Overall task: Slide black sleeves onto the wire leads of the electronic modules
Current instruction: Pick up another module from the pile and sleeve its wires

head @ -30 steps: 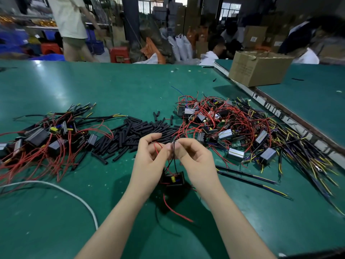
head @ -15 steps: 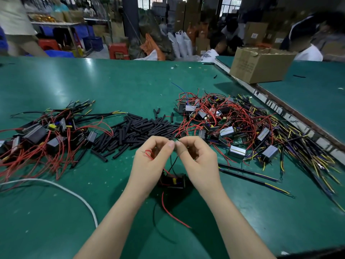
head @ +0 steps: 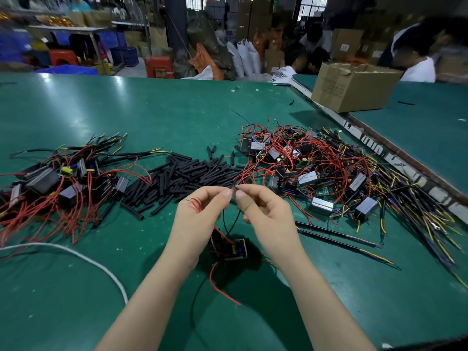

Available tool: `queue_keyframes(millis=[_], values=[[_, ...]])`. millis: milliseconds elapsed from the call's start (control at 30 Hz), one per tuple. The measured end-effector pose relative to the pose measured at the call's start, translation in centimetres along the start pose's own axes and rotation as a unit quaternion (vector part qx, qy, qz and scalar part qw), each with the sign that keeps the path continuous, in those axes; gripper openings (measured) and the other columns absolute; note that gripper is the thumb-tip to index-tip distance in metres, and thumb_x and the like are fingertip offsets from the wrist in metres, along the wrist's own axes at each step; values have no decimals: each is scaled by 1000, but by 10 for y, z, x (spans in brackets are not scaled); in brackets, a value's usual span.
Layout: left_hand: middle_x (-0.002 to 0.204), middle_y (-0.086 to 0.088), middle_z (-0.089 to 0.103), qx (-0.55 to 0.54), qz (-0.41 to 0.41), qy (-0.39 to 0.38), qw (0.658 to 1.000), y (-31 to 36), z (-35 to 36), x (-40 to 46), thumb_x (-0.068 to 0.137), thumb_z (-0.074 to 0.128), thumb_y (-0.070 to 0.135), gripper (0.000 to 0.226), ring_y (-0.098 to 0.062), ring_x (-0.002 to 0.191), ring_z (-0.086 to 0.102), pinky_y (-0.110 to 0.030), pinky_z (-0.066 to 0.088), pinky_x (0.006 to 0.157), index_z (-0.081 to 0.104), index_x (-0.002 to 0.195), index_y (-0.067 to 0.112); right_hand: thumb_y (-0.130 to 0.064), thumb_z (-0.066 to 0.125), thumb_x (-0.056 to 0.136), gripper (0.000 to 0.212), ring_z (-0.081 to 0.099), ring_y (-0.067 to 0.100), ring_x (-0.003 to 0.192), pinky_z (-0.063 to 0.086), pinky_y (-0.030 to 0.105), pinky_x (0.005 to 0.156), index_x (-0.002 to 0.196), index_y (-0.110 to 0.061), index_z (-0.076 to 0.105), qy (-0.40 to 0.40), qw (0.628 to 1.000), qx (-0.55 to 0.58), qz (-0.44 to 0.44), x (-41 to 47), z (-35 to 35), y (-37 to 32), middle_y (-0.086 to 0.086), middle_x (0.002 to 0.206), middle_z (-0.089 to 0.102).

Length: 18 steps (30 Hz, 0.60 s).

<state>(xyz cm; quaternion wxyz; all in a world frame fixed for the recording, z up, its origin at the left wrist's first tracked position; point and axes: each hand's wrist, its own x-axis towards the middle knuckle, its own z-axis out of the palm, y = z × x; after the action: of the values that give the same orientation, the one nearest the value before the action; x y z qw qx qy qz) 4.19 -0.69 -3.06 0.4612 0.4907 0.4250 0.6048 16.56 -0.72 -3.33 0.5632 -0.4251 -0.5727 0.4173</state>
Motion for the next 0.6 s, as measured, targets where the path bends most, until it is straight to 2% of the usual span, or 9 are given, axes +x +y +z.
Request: queue_keyframes(millis=[133,267,333,433,500,600], values=[[50,17,51,50,8,-3,999,0,-1,0,89,61,14,17,3,47,40,-9,33,49,64,73,14,-13,62,91,10,50,-3,56,44,12,56,85,-20,67,-8,998,35,49,2,-2,-2,-16,62,61],[51,14,51,45,-3,-24,999,3,-2,-1,89,62,15,17,1,48,40,-10,34,48,63,72,15,-16,64,83,9,50,8,54,42,17,53,74,-20,66,5,995,83,59,3,-2,-3,-6,59,58],[53,13,54,45,1,-42,998,5,-2,-2,89,60,10,15,2,48,43,-8,35,50,63,74,13,-20,60,79,15,45,11,51,37,19,49,66,-23,66,-11,988,127,91,5,-2,-3,-2,56,53],[55,14,56,48,8,-55,997,7,-1,-3,90,59,6,12,4,48,45,-7,35,50,62,78,9,-14,59,89,30,37,9,49,32,17,45,61,-24,67,-26,985,128,117,7,-4,-3,-5,52,46],[55,15,55,55,14,-49,997,7,-2,-3,90,59,8,11,3,49,45,-7,35,50,63,80,9,-9,59,89,32,37,7,48,33,16,47,62,-23,67,-21,990,100,102,7,-6,-3,-7,50,46],[53,16,53,62,13,-43,997,6,-3,-2,90,60,11,9,3,50,44,-8,35,50,64,81,10,-1,63,87,27,41,2,51,36,13,52,66,-18,62,-16,999,21,20,5,-8,-4,-13,53,51]])
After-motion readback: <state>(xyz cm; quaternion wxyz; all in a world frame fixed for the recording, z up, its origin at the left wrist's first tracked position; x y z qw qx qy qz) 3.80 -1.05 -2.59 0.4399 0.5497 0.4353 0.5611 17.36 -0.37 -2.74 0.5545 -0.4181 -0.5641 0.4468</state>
